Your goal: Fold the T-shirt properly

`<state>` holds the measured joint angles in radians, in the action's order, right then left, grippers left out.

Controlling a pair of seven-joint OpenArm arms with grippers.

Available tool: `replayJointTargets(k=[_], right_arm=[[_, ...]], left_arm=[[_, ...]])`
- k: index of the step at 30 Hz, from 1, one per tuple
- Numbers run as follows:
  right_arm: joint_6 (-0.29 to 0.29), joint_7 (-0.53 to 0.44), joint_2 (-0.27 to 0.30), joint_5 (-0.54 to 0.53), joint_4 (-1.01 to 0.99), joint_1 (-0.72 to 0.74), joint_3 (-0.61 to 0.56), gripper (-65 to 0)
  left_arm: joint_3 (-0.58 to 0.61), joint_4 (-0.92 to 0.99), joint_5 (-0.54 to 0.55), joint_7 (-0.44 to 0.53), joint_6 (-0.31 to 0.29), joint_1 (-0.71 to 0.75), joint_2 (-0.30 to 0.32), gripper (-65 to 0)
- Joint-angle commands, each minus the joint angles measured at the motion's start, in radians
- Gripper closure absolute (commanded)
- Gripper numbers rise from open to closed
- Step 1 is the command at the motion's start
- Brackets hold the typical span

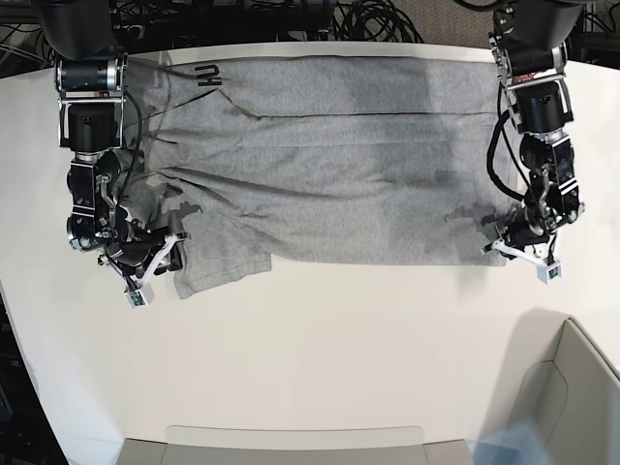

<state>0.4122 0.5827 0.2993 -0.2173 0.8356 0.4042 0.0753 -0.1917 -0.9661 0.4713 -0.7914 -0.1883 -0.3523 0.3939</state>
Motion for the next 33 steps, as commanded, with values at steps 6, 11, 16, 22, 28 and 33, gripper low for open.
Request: replayJointTargets(k=[6, 11, 16, 22, 28, 33], right_arm=[[0.004, 0.072, 0.005, 0.026, -0.008, -0.003, -0.004, -19.1], [0.004, 0.072, 0.004, 0.026, -0.008, -0.003, -0.004, -19.1], [0.004, 0.073, 0.004, 0.026, -0.008, -0.003, -0.006, -18.8], [0.004, 0.073, 0.004, 0.028, -0.008, -0.003, -0.006, -10.9], [0.004, 0.07, 0.004, 0.028, -0.008, 0.002, -0.006, 0.0], [0.006, 0.067, 0.004, 0.028, 0.001, 0.005, -0.006, 0.0]], left_arm=[[0.061, -0.014, 0.004, 0.007, -0.009, -0.026, 0.015, -16.0], [0.128, -0.014, 0.004, 0.008, -0.009, -0.026, 0.013, -16.0], [0.131, 0.029, 0.004, 0.016, -0.009, -0.027, 0.013, -15.5], [0.125, 0.049, 0.004, 0.019, -0.009, -0.026, 0.015, 0.0], [0.123, 0.042, 0.004, 0.053, -0.009, -0.024, 0.015, 0.0], [0.122, 0.042, 0.004, 0.1, -0.009, -0.024, 0.015, 0.0]])
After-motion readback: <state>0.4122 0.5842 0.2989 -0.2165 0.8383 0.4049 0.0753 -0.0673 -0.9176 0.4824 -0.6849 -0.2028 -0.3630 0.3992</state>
